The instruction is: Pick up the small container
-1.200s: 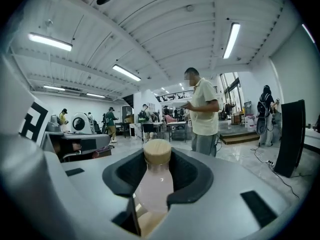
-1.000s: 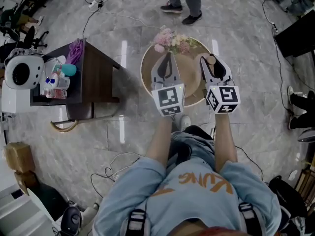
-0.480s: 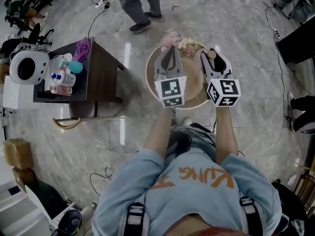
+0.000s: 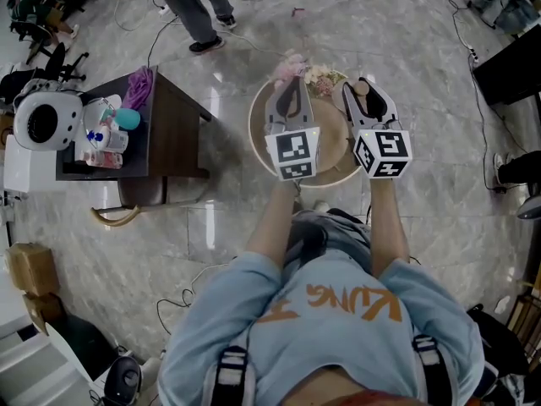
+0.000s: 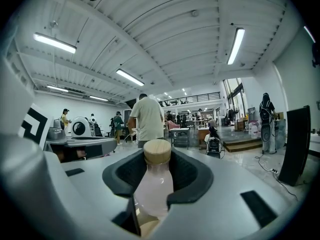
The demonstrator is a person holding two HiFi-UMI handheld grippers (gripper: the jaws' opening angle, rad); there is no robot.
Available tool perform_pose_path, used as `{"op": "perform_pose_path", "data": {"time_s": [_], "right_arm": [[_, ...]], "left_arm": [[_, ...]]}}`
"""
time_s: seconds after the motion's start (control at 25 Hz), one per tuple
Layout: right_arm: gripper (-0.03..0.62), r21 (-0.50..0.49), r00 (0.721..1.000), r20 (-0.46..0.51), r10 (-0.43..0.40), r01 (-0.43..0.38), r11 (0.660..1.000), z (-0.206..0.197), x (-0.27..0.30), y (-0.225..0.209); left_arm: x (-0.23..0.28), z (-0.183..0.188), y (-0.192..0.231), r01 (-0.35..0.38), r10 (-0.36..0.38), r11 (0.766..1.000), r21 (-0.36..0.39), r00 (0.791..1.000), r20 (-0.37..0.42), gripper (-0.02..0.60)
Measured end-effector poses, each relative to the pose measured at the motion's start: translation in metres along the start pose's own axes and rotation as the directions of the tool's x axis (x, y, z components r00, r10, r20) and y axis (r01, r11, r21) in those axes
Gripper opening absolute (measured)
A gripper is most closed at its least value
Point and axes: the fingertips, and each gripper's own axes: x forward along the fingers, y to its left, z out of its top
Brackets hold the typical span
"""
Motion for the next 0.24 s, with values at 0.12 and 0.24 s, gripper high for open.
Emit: {"op": "perform_pose_path", "data": {"time_s": [0.12,0.24], "right_arm": [[0.149,-0.006,1.0,0.001,-0.002,0.002,1.0,-0.001,0.001,-0.002],[0.149,-0.014,1.0,0.002,0.0,0.0,1.0,-0.001,0.006,-0.007]], "left_arm": [[0.003,-0.001,-0.002,0.003,-0.003,1.0,0.003,1.0,0.001,0.023],[0.01,-0.002,-0.003,0.003,-0.003,1.0,0.004,1.0,0.004,0.023]]}}
